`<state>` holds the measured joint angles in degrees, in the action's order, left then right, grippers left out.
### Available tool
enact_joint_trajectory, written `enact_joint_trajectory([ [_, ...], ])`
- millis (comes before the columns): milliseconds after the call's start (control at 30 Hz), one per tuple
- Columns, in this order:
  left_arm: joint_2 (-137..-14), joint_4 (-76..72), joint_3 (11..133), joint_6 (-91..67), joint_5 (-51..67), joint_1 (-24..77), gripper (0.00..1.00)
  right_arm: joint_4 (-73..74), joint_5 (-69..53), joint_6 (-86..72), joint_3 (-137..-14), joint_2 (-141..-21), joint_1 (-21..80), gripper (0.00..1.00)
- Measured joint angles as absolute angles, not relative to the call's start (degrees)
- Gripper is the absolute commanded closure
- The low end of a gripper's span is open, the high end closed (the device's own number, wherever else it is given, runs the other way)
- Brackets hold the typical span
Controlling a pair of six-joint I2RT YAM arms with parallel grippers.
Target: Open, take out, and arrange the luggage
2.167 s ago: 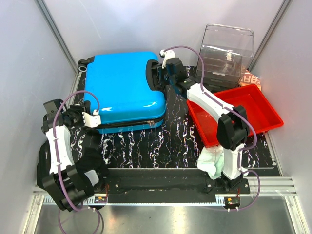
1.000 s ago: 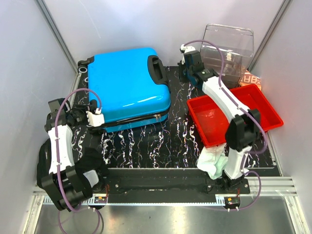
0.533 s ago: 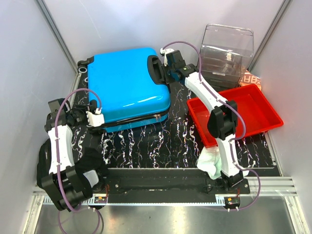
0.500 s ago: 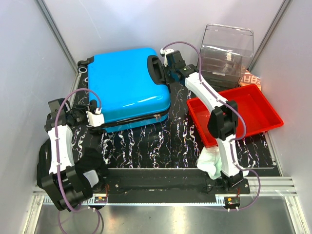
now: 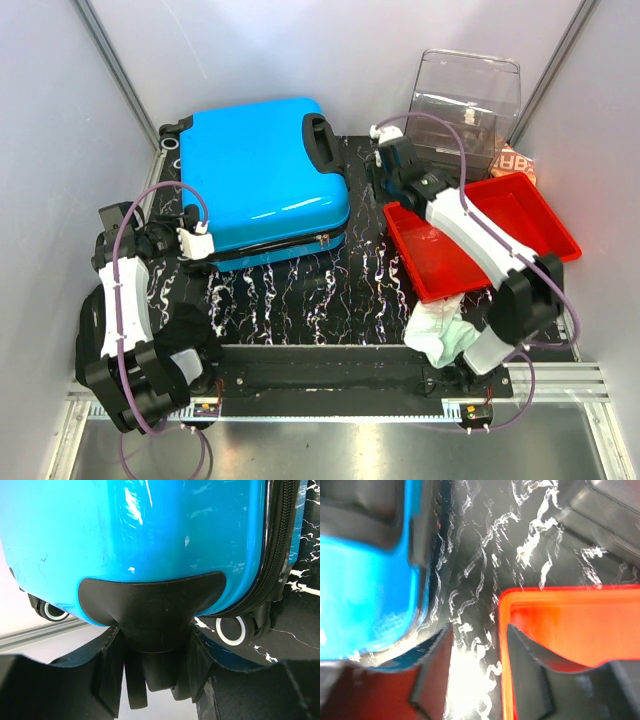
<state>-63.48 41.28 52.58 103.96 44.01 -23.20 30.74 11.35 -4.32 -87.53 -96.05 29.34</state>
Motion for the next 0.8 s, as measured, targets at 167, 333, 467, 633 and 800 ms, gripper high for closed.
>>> enact_joint_trajectory([
  [167, -63.46, 41.19, 52.47, 103.9, 44.01, -23.2, 1.0, 26.24, 11.44, -5.65, -73.21, -84.77, 32.18, 0.37],
  [333, -63.46, 41.1, 52.45, 103.88, 44.07, -23.2, 1.0, 17.19, 5.3, -7.44, -57.58, -75.64, 38.28, 0.36],
  [467, -63.46, 41.08, 52.45, 103.63, 44.14, -23.2, 1.0, 4.67, -0.99, -11.55, -49.87, -75.48, 39.22, 0.43],
  [633, -63.37, 41.04, 52.45, 103.42, 44.21, -23.2, 1.0, -6.74, -4.19, -16.12, -47.4, -79.57, 39.2, 0.5],
  [800, -63.35, 41.01, 52.45, 103.37, 44.21, -23.2, 1.0, -15.94, -5.58, -18.11, -46.35, -83.7, 39.2, 0.54],
])
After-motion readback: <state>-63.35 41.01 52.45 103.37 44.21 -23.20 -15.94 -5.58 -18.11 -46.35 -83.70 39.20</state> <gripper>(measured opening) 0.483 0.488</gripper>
